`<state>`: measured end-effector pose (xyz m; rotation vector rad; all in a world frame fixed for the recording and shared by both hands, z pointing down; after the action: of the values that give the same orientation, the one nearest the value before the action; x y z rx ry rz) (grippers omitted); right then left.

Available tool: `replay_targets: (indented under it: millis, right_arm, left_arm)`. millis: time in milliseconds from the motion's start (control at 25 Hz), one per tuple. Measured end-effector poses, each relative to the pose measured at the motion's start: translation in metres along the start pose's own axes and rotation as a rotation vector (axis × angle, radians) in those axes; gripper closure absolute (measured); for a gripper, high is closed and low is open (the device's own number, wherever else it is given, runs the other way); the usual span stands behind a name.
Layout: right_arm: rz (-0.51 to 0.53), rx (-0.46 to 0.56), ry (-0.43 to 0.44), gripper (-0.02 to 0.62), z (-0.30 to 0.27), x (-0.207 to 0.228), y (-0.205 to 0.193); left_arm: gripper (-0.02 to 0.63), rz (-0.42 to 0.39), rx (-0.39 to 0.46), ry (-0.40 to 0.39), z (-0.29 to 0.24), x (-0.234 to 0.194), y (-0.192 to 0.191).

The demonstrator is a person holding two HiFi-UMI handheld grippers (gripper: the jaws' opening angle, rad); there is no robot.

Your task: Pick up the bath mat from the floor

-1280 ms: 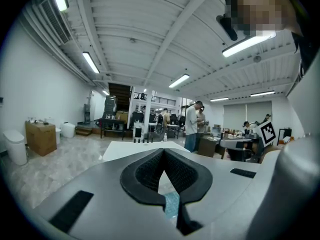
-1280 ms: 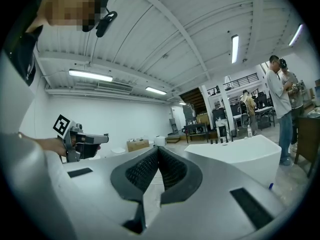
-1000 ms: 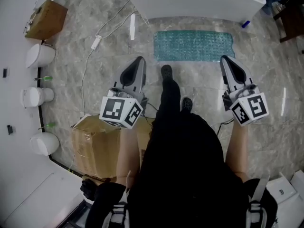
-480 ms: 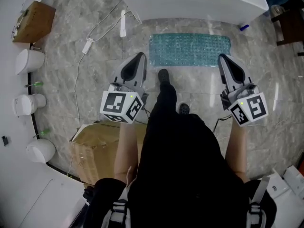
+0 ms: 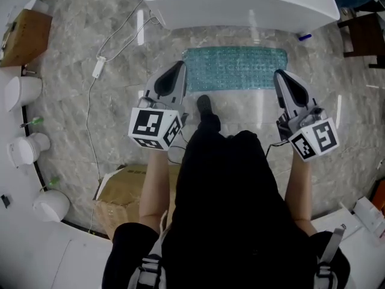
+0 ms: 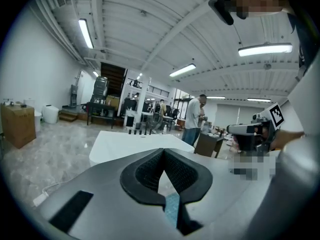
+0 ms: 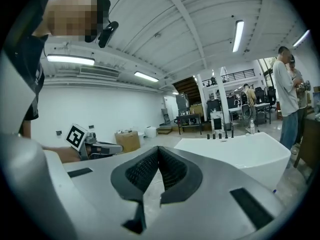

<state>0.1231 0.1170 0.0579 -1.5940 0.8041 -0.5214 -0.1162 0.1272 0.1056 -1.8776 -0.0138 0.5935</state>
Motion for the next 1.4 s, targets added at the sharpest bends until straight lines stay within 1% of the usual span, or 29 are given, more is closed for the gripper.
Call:
replay_targets:
  millis: [80,200,280,400,520,640,760,920,1040,1120,1200,1280,1400]
  right_arm:
    - [-0.018,-0.030,0.002,0.581,-0.015,0.002,-0.010]
    - [-0.062,-0.073,0.014,0.581,-0.038,0.006,-0.035]
    - [-0.080,-0.090,0.020,0.581,-0.051,0.008,-0.052]
    - [-0.101,-0.114,0.025,0.581,-0.073,0.014,-0.082]
    - [-0.125,-0.142,0.047,0.581,-0.102,0.021,-0.123]
    - [-0.158,-0.178,0.063,0.581,-0.132,0.029,-0.179]
    - [-0.206,-0.209,0.076,0.581,-0.159,0.026,-0.242]
    - [-0.253,-0.241,0.105,0.581,-0.192,0.015,-0.332]
    - [-0.267,-0.262,0.139,0.581,-0.213,-0.002,-0.398]
    - [-0.287,-0.274,0.150,0.582,-0.227,-0.013,-0.439]
    - [-0.313,-0.281,0.153,0.581,-0.244,-0.018,-0.480]
    - [-0.311,-0.294,0.161,0.581,-0.260,-0.021,-0.526]
    - [-0.303,-0.335,0.187,0.581,-0.273,-0.033,-0.587]
  left_arm:
    - [0.597,0.019,-0.037,-0.008,-0.016,-0.016,-0.005]
    - [0.597,0.012,-0.098,-0.023,-0.039,-0.031,-0.020]
    - [0.597,0.013,-0.133,-0.023,-0.051,-0.042,-0.037]
    - [0.597,0.035,-0.197,0.001,-0.070,-0.060,-0.067]
    - [0.597,0.058,-0.234,0.025,-0.090,-0.080,-0.095]
    - [0.597,0.082,-0.259,0.038,-0.118,-0.102,-0.135]
    - [0.597,0.108,-0.269,0.061,-0.147,-0.134,-0.189]
    - [0.597,0.123,-0.254,0.124,-0.187,-0.187,-0.275]
    - [0.597,0.117,-0.288,0.141,-0.213,-0.223,-0.349]
    - [0.597,0.134,-0.328,0.166,-0.225,-0.249,-0.400]
    - [0.597,0.155,-0.356,0.214,-0.237,-0.280,-0.448]
    - [0.597,0.160,-0.362,0.264,-0.258,-0.317,-0.495]
    - [0.597,0.175,-0.392,0.351,-0.274,-0.365,-0.571]
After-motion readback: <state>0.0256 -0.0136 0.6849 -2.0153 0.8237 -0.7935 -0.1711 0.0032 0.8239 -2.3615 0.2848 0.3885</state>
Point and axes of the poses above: the fingertips, and each gripper's own axes: z backward along the fingers, x to its right, y out of its top, the point moved 3 cm from there along z, backward along the fingers, and after that the axes turned 14 degrees about z, right-handed, at the moved point
